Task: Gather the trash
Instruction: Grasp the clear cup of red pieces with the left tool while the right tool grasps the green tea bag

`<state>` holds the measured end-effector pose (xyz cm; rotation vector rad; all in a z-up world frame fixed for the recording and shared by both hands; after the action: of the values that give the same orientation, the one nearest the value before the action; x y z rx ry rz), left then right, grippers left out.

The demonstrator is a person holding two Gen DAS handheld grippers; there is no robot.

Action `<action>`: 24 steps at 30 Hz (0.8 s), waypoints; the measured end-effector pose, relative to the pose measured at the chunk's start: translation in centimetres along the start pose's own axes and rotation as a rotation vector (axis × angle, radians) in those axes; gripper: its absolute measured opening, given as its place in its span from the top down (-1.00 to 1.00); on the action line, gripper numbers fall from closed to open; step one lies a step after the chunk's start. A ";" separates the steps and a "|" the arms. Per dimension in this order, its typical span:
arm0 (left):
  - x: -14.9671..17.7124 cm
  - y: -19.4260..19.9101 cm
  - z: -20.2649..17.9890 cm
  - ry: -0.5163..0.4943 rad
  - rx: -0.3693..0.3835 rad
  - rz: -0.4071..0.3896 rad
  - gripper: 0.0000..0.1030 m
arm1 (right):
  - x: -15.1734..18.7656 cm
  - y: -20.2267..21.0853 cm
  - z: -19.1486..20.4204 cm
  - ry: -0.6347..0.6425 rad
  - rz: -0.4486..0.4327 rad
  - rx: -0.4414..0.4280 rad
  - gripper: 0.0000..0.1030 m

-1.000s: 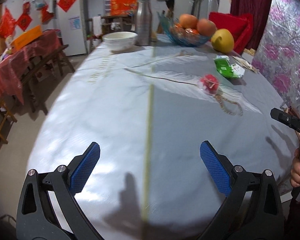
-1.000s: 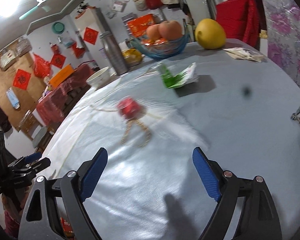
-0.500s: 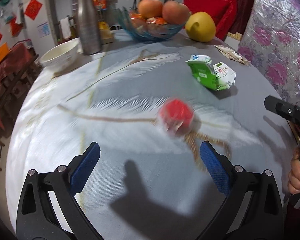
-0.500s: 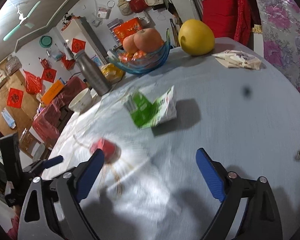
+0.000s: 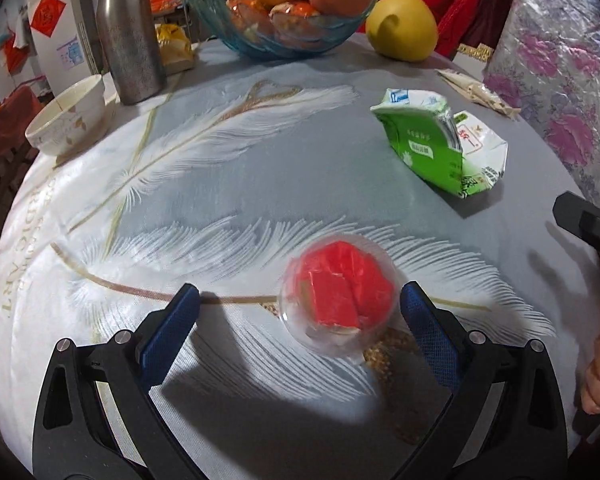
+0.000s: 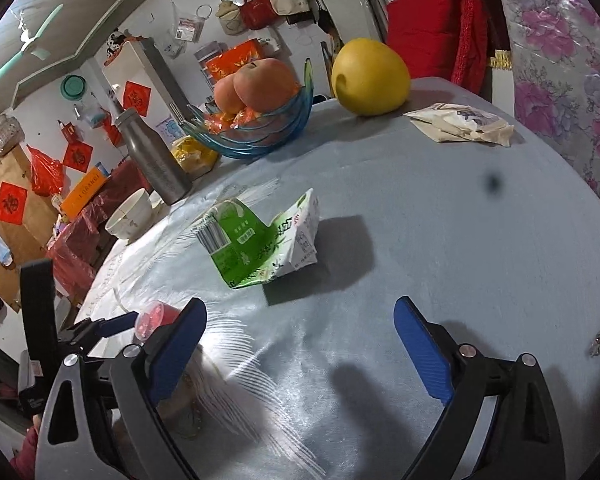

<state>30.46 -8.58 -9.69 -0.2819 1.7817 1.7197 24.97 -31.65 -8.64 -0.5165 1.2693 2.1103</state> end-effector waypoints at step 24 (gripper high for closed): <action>0.4 0.0 0.0 0.003 -0.033 -0.005 -0.88 | -2.4 -6.0 1.7 -0.084 0.187 -0.073 -0.89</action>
<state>30.18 -8.52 -9.94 -0.3021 1.7547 1.7471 30.75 -28.77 -10.31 -0.3473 1.2384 2.3148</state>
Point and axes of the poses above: each gripper's, at about its wrist camera, not at the fingertips, and y roughly against the way its jaws point, z to its left, x to its underside, the point moved 1 cm from there along -y, roughly the way its jaws point, and after that the axes turned 7 degrees about -x, right-handed, at the moved point
